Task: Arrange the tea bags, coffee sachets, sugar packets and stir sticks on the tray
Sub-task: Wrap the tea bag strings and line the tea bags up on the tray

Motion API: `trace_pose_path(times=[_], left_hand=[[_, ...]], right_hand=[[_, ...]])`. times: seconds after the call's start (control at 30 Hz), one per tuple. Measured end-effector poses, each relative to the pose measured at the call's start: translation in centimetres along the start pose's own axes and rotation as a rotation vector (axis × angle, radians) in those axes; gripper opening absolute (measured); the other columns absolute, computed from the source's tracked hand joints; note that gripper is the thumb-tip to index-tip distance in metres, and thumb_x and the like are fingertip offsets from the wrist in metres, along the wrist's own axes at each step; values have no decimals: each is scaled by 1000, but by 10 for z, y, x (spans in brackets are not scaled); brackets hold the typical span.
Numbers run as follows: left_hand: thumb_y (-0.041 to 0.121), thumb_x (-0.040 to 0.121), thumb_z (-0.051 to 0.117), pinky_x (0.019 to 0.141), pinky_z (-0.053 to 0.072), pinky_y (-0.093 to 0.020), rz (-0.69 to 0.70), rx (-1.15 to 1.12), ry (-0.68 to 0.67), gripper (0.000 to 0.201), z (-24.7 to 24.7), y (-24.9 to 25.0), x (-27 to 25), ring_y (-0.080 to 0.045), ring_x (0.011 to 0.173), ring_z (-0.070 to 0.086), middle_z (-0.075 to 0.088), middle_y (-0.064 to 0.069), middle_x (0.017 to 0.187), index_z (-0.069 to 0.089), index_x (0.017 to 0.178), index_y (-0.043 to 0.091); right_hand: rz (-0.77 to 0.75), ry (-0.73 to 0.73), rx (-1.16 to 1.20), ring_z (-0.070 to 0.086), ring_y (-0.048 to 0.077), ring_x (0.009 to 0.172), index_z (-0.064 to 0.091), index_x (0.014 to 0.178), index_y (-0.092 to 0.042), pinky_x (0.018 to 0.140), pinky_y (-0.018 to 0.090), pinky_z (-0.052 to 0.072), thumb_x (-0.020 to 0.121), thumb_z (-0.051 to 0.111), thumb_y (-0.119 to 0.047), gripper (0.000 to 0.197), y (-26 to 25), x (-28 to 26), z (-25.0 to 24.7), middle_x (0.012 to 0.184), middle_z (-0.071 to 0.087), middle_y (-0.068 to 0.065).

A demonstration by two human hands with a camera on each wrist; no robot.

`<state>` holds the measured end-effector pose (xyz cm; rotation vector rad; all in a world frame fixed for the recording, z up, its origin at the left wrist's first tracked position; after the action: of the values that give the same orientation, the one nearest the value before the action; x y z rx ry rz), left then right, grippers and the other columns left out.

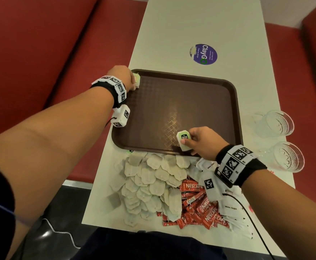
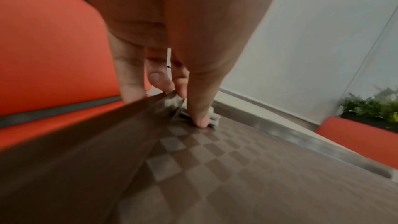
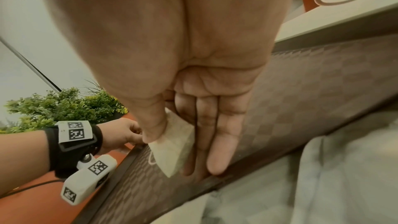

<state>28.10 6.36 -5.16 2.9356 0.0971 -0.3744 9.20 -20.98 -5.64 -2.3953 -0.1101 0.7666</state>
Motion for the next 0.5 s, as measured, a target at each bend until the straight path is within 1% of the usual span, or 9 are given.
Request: trace_pose_path(times=[0.07, 0.17, 0.23, 0.27, 0.33, 0.37, 0.43, 0.5], left_hand=[[33, 85, 77, 82, 48, -32, 1, 30, 0, 19, 0, 0, 0, -27, 108, 61, 69, -3, 114, 77, 101, 22], [37, 85, 75, 87, 53, -36, 35, 60, -4, 24, -5, 5, -5, -30, 105, 63, 71, -6, 113, 76, 102, 20], [41, 86, 73, 91, 52, -39, 67, 56, 11, 34, -12, 11, -11, -31, 109, 61, 68, -7, 118, 73, 112, 19], [43, 87, 70, 91, 51, -39, 91, 24, 36, 37, -17, 15, -16, -30, 110, 60, 67, -6, 119, 71, 115, 20], [48, 90, 65, 89, 51, -36, 179, -110, 74, 33, -28, 28, -33, -21, 104, 62, 68, 0, 112, 71, 112, 25], [51, 91, 63, 87, 50, -33, 246, -192, 55, 32, -31, 38, -48, -15, 99, 62, 69, 6, 107, 72, 109, 27], [56, 88, 64, 85, 49, -26, 401, -318, -57, 32, -30, 62, -83, -5, 92, 63, 70, 14, 99, 73, 105, 30], [56, 85, 68, 82, 50, -22, 520, -389, -177, 34, -22, 82, -114, -2, 90, 64, 71, 14, 96, 73, 106, 30]], right_hand=[[3, -10, 7, 73, 15, 72, 67, 104, -14, 70, 33, 62, 98, 60, -33, 21, 0, 2, 1, 92, 73, 1], [-2, -25, 85, 74, 14, 74, 66, 105, -13, 74, 40, 62, 99, 58, -28, 17, -3, 5, 1, 90, 74, 2], [-15, -27, 135, 75, 13, 76, 64, 105, -14, 77, 42, 62, 100, 57, -25, 14, -8, 7, -1, 90, 75, 2], [-26, -17, 142, 75, 12, 76, 64, 106, -13, 78, 43, 62, 101, 56, -24, 14, -12, 8, -4, 91, 74, 2], [-45, 19, 171, 75, 13, 76, 63, 105, -11, 79, 45, 61, 101, 56, -24, 15, -20, 12, -10, 92, 75, 2], [-51, 42, 195, 75, 13, 76, 63, 104, -9, 79, 46, 61, 101, 56, -24, 16, -23, 15, -13, 92, 75, 3], [-63, 84, 267, 75, 16, 76, 63, 103, -8, 78, 49, 60, 101, 56, -22, 16, -31, 19, -18, 93, 75, 6], [-85, 125, 365, 75, 16, 74, 63, 101, -8, 75, 47, 61, 100, 58, -21, 14, -41, 21, -21, 92, 75, 9]])
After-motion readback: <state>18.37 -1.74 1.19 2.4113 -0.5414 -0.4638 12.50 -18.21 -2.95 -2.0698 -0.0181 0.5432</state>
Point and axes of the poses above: each hand's wrist, its own x-axis towards the middle knuckle, its own z-axis out of the palm, y = z × x, the point moved 7 cm from there along x, towards the middle knuckle
